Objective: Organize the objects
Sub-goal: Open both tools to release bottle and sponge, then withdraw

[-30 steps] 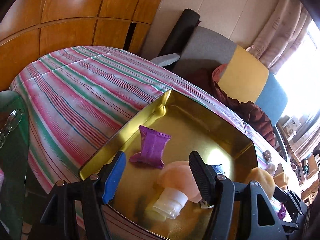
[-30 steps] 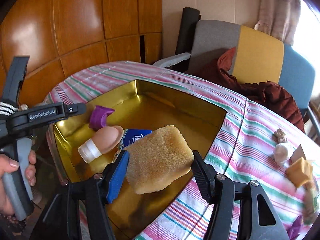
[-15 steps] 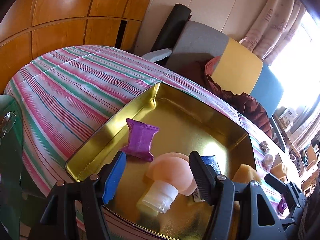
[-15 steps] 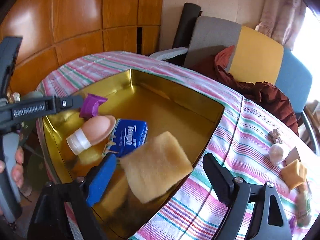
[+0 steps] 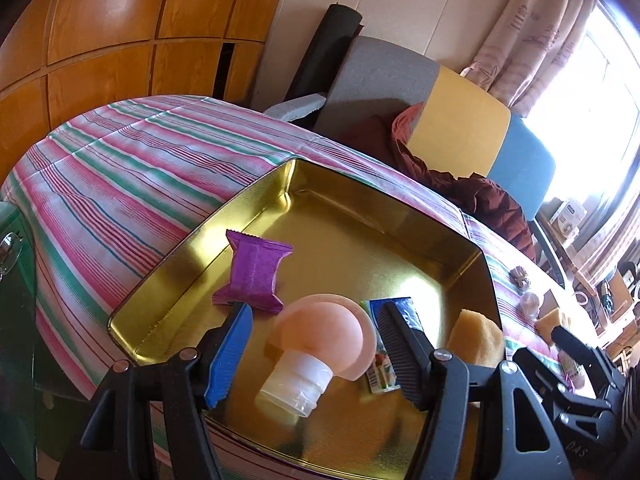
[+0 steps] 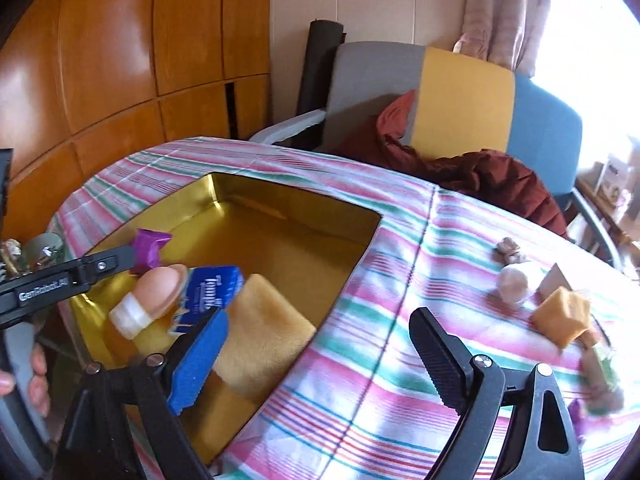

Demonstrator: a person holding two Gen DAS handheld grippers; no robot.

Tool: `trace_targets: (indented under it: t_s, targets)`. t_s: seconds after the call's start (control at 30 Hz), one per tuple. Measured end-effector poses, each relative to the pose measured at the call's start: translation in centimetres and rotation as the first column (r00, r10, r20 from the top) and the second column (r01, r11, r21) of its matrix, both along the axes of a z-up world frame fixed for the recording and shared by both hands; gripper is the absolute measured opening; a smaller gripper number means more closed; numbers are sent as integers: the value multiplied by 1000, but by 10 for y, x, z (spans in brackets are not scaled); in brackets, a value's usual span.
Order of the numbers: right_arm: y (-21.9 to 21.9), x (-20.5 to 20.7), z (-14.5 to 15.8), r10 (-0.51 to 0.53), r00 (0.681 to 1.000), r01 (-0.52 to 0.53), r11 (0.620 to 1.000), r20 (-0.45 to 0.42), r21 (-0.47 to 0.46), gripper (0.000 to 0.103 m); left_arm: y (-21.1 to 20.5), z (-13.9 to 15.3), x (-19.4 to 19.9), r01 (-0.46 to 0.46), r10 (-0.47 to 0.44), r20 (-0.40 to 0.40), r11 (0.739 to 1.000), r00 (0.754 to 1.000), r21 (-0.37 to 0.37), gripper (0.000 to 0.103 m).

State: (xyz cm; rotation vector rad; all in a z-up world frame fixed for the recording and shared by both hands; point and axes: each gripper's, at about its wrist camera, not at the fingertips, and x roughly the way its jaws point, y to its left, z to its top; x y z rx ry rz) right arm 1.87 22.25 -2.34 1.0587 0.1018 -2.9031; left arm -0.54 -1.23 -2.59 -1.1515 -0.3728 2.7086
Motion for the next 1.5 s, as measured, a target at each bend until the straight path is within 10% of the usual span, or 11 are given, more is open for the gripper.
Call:
trace_targets:
  t_s: [0.23, 0.87, 1.27, 1.5]
  targets:
    - [-6, -17, -10, -37, 998, 30, 991, 51, 129, 96, 10, 1, 4, 34, -34, -4, 999, 999, -10, 66]
    - [89, 34, -10, -231, 973, 232, 970, 18, -67, 98, 62, 8, 35, 280, -282, -69, 959, 957, -29, 66]
    - [230, 89, -33, -590, 800, 600, 778, 111, -185, 96, 90, 11, 55, 359, -362, -70, 932, 930, -49, 66]
    - [196, 68, -39, -407, 907, 422, 874, 112, -239, 92, 104, 13, 63, 381, -386, -69, 922, 920, -72, 66]
